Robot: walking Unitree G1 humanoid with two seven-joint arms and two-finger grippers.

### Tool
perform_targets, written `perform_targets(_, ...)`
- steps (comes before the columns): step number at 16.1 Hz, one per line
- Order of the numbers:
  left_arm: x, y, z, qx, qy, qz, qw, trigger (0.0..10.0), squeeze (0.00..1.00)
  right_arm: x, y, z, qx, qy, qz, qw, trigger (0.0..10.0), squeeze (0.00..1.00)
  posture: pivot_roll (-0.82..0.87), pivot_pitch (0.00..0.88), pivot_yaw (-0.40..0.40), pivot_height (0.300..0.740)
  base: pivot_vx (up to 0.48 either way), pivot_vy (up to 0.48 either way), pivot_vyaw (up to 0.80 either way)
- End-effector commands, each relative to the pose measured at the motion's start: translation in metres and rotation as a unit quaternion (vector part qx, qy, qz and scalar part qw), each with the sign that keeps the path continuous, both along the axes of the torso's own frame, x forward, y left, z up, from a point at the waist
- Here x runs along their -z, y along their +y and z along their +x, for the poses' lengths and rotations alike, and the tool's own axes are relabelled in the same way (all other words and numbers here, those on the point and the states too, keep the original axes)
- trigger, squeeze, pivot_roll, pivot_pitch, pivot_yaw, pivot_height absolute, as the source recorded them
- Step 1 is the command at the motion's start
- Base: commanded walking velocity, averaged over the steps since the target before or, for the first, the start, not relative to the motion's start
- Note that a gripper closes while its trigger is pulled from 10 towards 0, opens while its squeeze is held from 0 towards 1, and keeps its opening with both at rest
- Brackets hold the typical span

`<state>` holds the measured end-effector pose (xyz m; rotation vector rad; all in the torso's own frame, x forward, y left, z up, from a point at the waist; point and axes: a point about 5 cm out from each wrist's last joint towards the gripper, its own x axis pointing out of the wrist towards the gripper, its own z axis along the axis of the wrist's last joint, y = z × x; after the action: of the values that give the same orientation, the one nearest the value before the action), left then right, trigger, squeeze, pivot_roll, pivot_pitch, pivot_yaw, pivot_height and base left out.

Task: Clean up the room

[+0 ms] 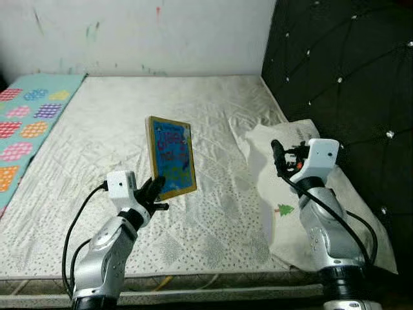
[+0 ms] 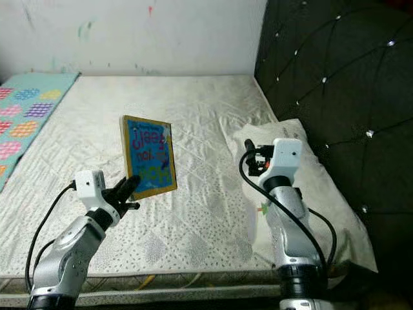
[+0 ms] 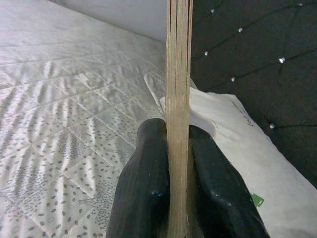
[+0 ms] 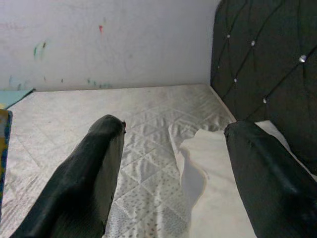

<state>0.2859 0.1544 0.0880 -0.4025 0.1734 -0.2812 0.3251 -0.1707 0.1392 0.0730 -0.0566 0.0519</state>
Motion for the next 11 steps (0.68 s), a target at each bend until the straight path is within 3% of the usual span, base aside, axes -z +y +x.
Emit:
perform_targets(1,-0.0088,0.0024,0.0025,-0.005,-0.021,0.003,1.000,10.0,0.00,-0.0024,0.0031,0.0003,-0.007,-0.006,-0.002,1.000,10.0,0.00,-0.12,0.000,0.003,0.740,0.000,0.000,0.58)
perform_targets(11,-0.0083,0.0024,0.0029,-0.004,-0.017,0.004,1.000,10.0,0.00,-0.0005,0.0016,-0.0002,0.000,-0.003,0.004,1.000,10.0,0.00,-0.12,0.000,0.005,0.740,0.000,0.000,0.06)
